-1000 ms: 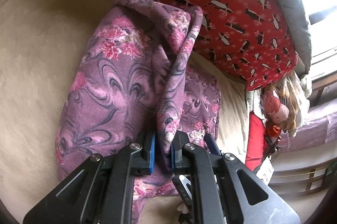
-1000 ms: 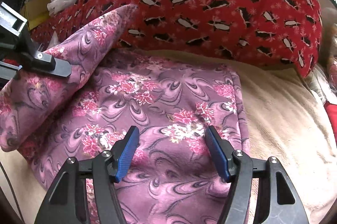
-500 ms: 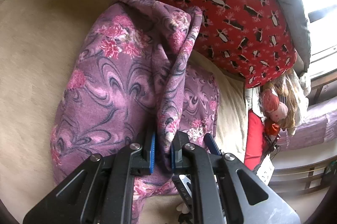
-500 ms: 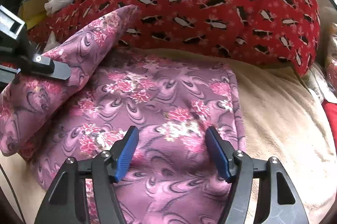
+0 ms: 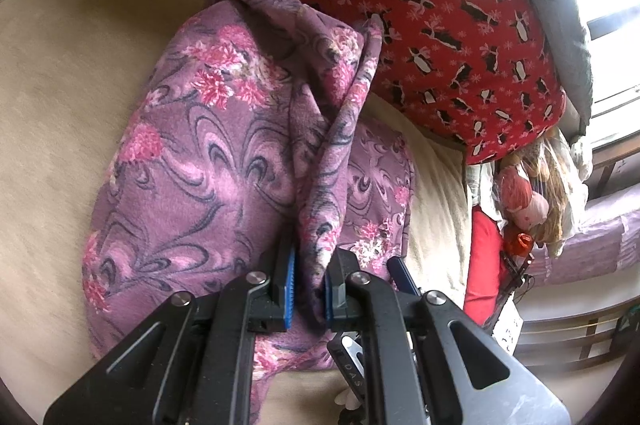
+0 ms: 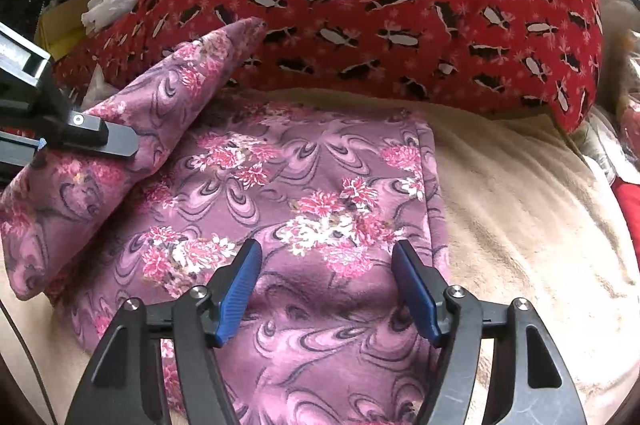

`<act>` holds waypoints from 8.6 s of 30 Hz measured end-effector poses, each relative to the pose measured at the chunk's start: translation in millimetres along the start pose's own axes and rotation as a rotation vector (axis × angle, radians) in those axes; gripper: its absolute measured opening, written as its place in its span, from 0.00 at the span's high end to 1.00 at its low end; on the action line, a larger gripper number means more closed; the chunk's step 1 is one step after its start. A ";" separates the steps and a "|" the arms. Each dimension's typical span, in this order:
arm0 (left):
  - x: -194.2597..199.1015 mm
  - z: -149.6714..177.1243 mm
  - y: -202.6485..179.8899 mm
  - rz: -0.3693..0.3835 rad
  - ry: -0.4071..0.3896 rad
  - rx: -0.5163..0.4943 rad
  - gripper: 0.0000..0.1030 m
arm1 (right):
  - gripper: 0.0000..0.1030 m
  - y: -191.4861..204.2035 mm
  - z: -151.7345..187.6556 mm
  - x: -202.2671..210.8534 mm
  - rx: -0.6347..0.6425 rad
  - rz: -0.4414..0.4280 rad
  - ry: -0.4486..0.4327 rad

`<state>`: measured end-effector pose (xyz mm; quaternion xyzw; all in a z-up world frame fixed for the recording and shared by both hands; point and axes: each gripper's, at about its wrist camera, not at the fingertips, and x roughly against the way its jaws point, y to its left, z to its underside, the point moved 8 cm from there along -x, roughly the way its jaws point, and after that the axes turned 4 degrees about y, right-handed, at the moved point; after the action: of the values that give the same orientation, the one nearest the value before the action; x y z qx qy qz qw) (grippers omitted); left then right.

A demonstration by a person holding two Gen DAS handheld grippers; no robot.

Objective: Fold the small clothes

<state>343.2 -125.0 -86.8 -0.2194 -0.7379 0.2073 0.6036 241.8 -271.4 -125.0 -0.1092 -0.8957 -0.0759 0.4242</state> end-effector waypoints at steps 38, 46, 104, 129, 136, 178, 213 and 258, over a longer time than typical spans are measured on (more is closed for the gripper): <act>-31.5 13.3 -1.2 -0.007 0.049 0.027 0.94 | 0.19 -10.1 7.8 -7.0 -0.017 -0.057 0.004; -27.8 12.2 -26.7 0.076 0.054 0.032 0.98 | 0.21 -25.3 5.2 1.5 -0.091 -0.072 -0.002; 33.6 2.3 47.2 -0.067 0.092 -0.035 0.56 | 0.22 41.0 -17.4 14.2 -0.368 -0.550 0.096; -29.7 38.8 -15.1 -0.477 0.120 -0.209 0.55 | 0.28 -53.5 12.5 -3.1 -0.200 -0.170 0.062; -38.1 56.1 -9.1 -0.664 0.093 -0.346 0.53 | 0.26 -51.9 11.1 -9.0 -0.179 -0.164 0.069; -74.5 62.8 -61.0 -0.029 0.198 0.029 0.91 | 0.29 -111.3 33.5 12.2 -0.252 -0.174 0.051; 20.2 -18.8 31.7 -0.200 -0.020 -0.021 0.57 | 0.91 -28.2 -58.4 -18.3 -0.432 -0.680 0.096; 9.6 26.9 21.2 -0.436 0.024 -0.359 0.52 | 0.59 -57.7 11.1 2.1 -0.361 -0.409 0.207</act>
<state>316.6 -103.3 -96.2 -0.1615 -0.7854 -0.0640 0.5941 217.3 -324.3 -132.8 0.0083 -0.8231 -0.3287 0.4630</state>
